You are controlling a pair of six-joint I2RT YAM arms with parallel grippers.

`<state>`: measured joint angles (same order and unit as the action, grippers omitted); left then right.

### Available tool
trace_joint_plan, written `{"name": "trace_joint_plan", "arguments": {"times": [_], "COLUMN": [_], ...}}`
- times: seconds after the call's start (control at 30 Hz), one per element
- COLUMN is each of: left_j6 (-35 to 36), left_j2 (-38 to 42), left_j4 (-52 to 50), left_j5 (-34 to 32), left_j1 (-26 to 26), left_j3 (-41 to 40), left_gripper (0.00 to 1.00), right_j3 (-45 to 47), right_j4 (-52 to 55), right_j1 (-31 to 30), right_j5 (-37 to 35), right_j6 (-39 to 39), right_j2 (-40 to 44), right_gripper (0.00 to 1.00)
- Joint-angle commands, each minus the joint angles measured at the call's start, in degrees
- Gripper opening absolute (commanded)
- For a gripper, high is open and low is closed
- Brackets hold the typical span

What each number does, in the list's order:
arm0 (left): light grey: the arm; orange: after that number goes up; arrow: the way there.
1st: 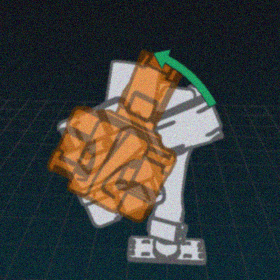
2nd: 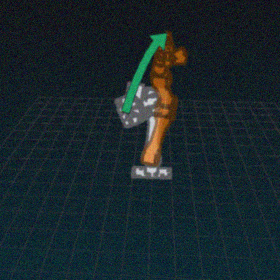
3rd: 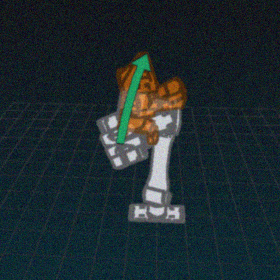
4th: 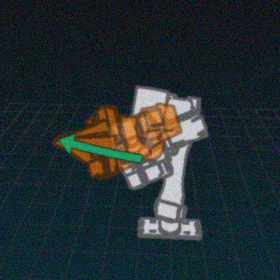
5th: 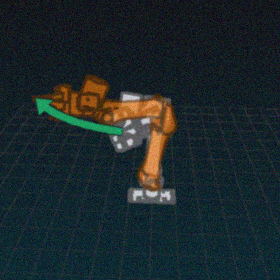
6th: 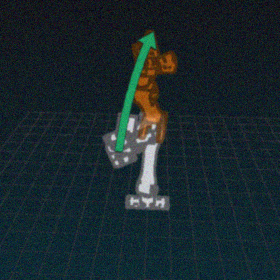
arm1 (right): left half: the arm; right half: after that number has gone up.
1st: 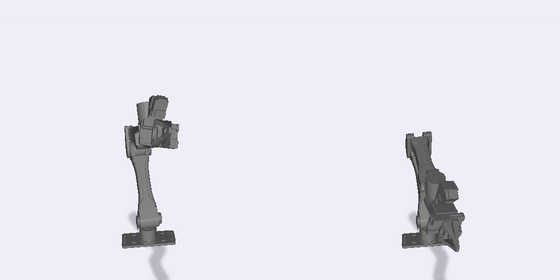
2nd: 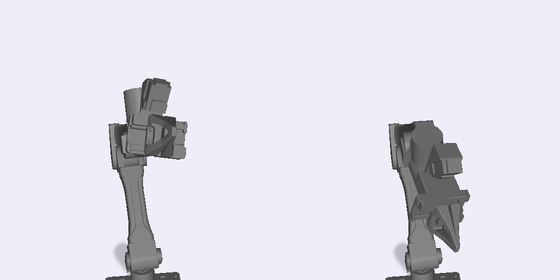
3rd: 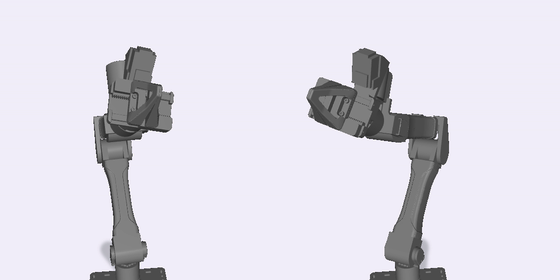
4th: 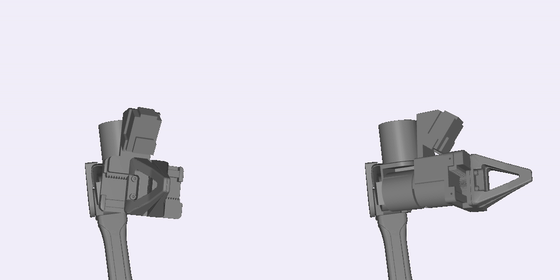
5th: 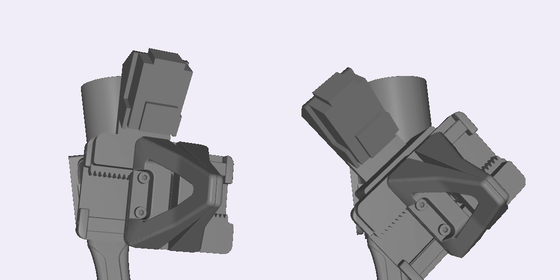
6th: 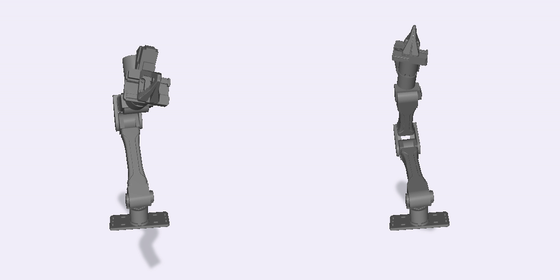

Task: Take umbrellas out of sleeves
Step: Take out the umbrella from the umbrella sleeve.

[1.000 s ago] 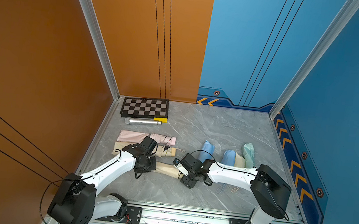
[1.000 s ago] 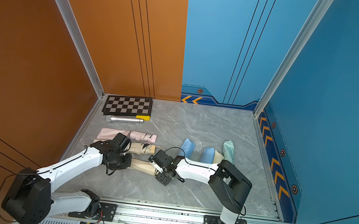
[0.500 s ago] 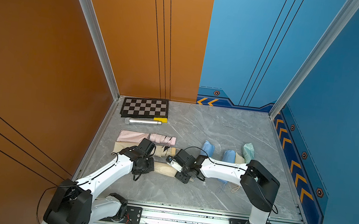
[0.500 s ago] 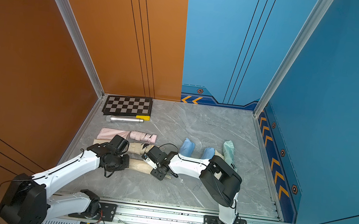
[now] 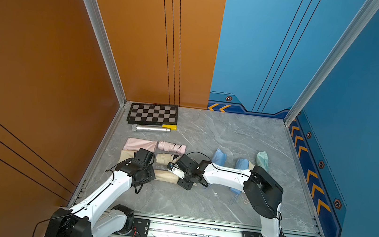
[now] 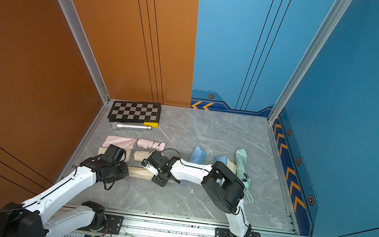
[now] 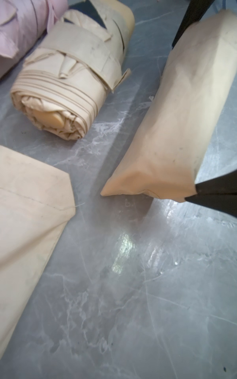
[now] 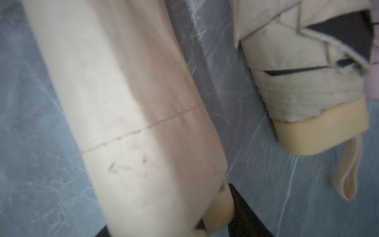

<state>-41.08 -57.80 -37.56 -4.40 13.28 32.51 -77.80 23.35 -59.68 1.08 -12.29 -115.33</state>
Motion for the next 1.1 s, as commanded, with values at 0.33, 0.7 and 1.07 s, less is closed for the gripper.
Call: {"name": "trace_joint_plan", "arguments": {"times": [0.33,0.7,1.07], "left_j6": [-0.4,-0.8,-1.3], "left_j2": [1.5,1.6,1.9], "left_j4": [3.1,4.5,4.6], "left_j5": [-1.5,-1.3,-0.8], "left_j1": [-6.7,-8.8,-11.4], "left_j3": [-1.9,-2.3,-1.9], "left_gripper": [0.0,0.0,0.0], "right_j3": [-5.7,-6.1,-7.4], "right_j4": [2.5,3.4,3.5], "right_j1": [-0.4,0.0,0.4], "right_j5": [1.6,1.8,2.2], "right_j6": [-3.2,-4.2,-4.8], "right_j2": [-6.5,-6.9,-7.1], "right_gripper": [0.31,0.3,0.3]}}
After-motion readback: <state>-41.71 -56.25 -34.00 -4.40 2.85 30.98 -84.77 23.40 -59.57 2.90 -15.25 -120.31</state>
